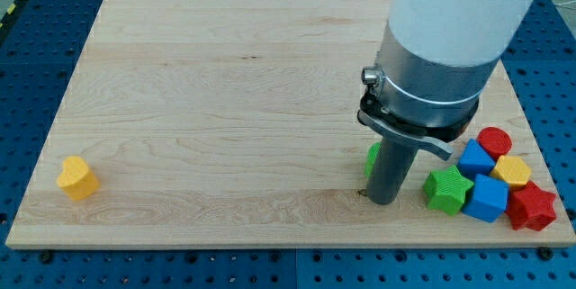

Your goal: Move the green circle closer to the green star

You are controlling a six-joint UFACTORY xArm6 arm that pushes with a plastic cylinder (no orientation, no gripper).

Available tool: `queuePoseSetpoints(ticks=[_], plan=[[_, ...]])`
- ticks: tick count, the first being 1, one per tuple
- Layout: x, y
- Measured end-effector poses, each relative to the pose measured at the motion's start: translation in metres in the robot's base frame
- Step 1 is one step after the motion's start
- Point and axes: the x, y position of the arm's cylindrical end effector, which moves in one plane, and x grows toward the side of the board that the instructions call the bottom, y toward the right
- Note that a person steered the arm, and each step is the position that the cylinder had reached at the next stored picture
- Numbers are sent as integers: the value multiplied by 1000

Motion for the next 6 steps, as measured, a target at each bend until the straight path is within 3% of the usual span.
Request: queuePoseSetpoints(ticks=[2,4,6], plan=[[0,3],[-2,-37],[-35,-27]])
